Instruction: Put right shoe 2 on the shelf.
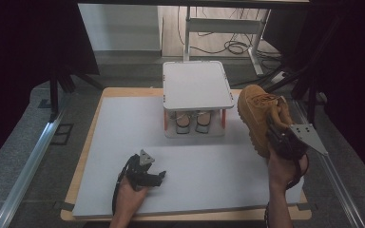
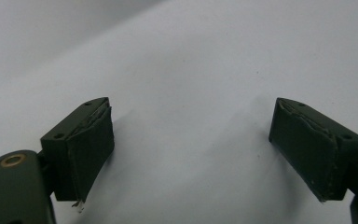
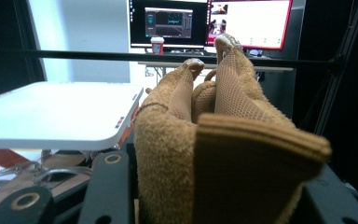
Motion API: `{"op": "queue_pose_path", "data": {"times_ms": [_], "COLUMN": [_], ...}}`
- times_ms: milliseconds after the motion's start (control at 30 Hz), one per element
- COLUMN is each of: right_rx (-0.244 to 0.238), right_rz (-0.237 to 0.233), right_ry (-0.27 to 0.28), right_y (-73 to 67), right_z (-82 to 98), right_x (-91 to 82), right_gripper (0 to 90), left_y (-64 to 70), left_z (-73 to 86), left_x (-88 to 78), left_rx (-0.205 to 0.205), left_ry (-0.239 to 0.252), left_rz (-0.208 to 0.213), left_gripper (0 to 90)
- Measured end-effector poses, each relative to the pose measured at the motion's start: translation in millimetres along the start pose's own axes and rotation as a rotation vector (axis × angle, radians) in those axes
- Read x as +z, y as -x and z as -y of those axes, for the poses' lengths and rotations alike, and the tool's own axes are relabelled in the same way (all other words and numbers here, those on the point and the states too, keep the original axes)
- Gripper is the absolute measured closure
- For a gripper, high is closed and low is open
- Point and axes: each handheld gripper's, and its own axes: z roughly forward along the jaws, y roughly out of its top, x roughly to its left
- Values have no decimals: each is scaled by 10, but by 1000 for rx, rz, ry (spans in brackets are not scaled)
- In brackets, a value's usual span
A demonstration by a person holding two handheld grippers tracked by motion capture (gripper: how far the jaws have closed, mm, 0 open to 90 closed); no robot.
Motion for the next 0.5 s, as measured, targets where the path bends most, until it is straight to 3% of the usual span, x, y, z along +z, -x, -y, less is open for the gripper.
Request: {"op": "queue_pose_path", "data": {"times_ms": [500], "right_rx": [-10], "right_rz": [-23], "right_ry": [28], "right_y": [27], "right_z": [-226], "right_x": [15], "right_gripper": [537], "left_y": [2], "left_z": [0], "left_x": [1], "left_rx": [-3], "left_ry": [2], "left_rz": [0], "left_gripper": [137]}}
